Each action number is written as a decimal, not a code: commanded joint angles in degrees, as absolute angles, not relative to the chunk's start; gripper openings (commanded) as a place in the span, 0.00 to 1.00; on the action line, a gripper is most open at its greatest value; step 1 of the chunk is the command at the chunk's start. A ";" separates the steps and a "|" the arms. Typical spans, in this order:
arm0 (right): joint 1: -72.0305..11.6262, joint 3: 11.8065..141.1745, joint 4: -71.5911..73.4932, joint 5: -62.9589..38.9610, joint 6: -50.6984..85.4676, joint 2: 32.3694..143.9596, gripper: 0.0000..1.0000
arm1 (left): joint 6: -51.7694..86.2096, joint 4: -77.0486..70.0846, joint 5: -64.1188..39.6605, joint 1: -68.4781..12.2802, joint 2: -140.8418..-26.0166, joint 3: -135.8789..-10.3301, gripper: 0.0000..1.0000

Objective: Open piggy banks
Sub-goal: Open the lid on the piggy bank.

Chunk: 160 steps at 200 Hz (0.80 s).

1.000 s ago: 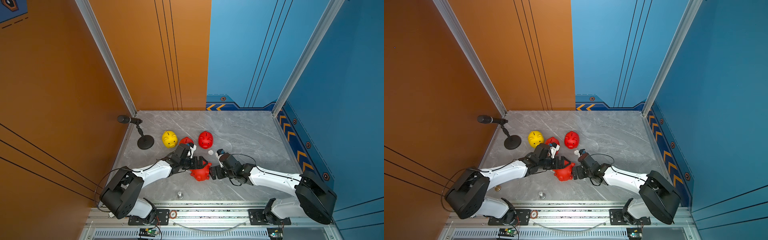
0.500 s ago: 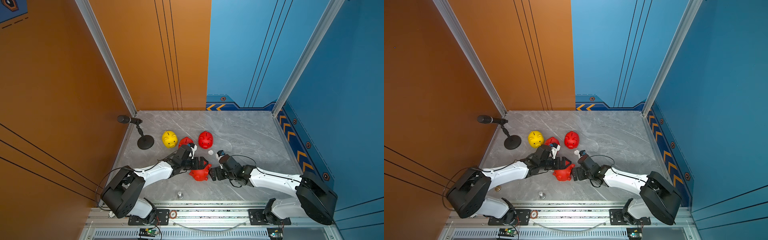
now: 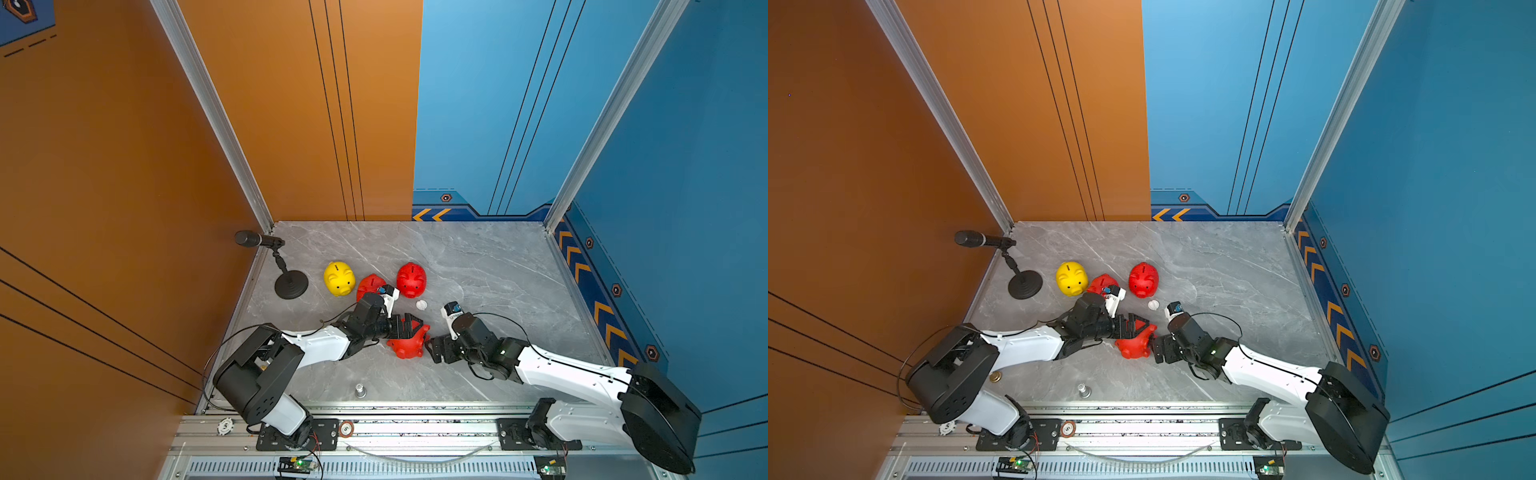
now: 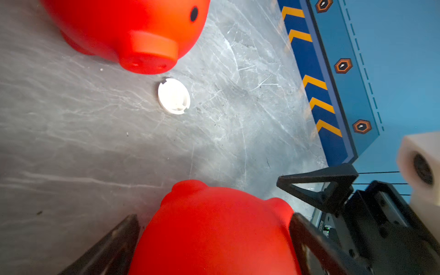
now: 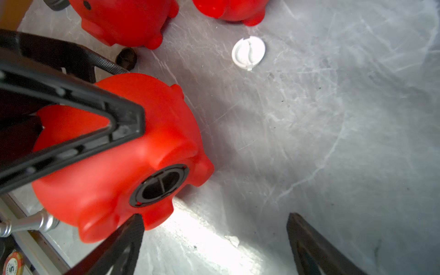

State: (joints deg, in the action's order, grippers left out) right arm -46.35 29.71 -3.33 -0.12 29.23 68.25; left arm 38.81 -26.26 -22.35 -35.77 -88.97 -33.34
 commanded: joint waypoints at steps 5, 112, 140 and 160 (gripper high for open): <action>-40.68 25.66 -2.51 -7.08 25.05 63.41 0.88 | 36.01 -21.37 -22.09 -34.15 -92.91 -30.04 0.97; -37.71 20.05 20.75 -24.42 29.55 64.17 0.43 | 35.95 -19.02 -30.16 -32.43 -98.20 -32.86 0.96; -38.25 20.88 23.62 -24.52 29.61 67.92 0.36 | 36.23 -19.34 -31.10 -32.17 -99.23 -33.18 0.96; -38.54 21.00 25.30 -23.91 29.62 69.83 0.34 | 36.22 -19.34 -31.25 -32.08 -99.32 -33.22 0.96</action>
